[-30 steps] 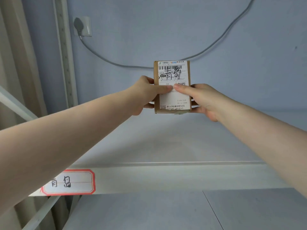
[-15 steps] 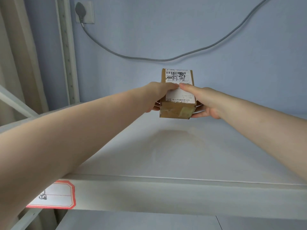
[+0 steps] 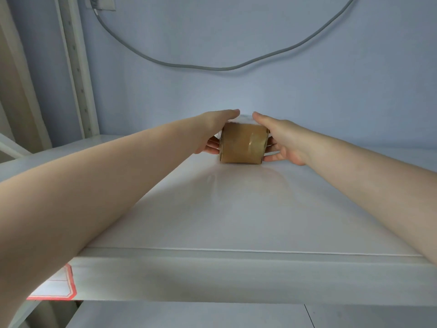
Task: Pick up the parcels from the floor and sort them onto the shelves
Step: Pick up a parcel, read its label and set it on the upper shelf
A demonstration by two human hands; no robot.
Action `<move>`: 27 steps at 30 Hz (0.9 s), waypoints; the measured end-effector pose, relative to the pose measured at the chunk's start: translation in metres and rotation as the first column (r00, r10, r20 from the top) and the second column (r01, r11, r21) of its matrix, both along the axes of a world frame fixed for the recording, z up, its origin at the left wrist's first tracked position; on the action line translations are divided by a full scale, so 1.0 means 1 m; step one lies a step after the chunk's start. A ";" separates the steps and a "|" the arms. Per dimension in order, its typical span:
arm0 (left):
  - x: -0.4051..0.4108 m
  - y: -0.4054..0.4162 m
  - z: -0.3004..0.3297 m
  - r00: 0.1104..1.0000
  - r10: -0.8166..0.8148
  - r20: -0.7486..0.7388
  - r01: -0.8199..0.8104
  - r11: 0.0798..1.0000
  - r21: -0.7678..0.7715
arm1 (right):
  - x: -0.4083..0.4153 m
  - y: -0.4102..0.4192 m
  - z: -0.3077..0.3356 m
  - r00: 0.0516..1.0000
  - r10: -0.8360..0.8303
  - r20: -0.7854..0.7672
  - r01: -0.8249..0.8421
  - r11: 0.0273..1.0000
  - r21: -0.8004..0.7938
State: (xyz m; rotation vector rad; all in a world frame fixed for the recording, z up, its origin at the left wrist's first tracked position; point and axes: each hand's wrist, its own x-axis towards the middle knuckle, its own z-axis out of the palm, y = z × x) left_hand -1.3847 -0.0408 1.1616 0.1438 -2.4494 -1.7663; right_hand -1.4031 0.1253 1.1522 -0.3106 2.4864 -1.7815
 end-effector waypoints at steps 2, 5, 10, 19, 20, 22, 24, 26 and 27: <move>-0.002 -0.006 -0.003 0.999 -0.046 0.013 0.046 0.999 0.005 | -0.001 0.001 -0.001 1.000 0.010 0.004 -0.010 1.000 0.002; -0.005 -0.012 -0.008 0.992 -0.125 0.026 0.126 0.991 -0.038 | -0.003 0.002 -0.003 1.000 0.025 -0.012 -0.025 1.000 0.016; -0.017 -0.016 -0.018 0.992 -0.119 -0.039 0.116 0.991 -0.071 | -0.007 0.004 -0.008 0.998 0.042 -0.049 -0.038 0.996 0.086; -0.031 -0.019 -0.031 0.992 -0.052 -0.117 0.049 0.998 -0.024 | -0.017 -0.001 -0.021 0.990 -0.049 -0.134 0.056 0.997 0.049; -0.032 -0.019 -0.032 0.991 -0.049 -0.121 0.045 0.998 -0.035 | -0.018 -0.002 -0.023 0.987 -0.075 -0.144 0.083 0.995 0.057; -0.032 -0.017 -0.035 0.991 -0.044 -0.124 0.035 0.997 -0.075 | -0.021 -0.005 -0.026 0.979 -0.120 -0.165 0.133 0.989 0.071; -0.030 -0.014 -0.036 0.991 -0.028 -0.127 0.014 0.993 -0.115 | -0.022 -0.006 -0.027 0.973 -0.135 -0.186 0.150 0.986 0.068; -0.029 -0.012 -0.037 0.989 -0.007 -0.147 -0.012 0.992 -0.123 | -0.023 -0.005 -0.028 0.971 -0.140 -0.196 0.155 0.986 0.066; -0.030 -0.011 -0.039 0.988 0.006 -0.157 -0.026 0.992 -0.127 | -0.023 -0.005 -0.028 0.969 -0.143 -0.201 0.159 0.985 0.065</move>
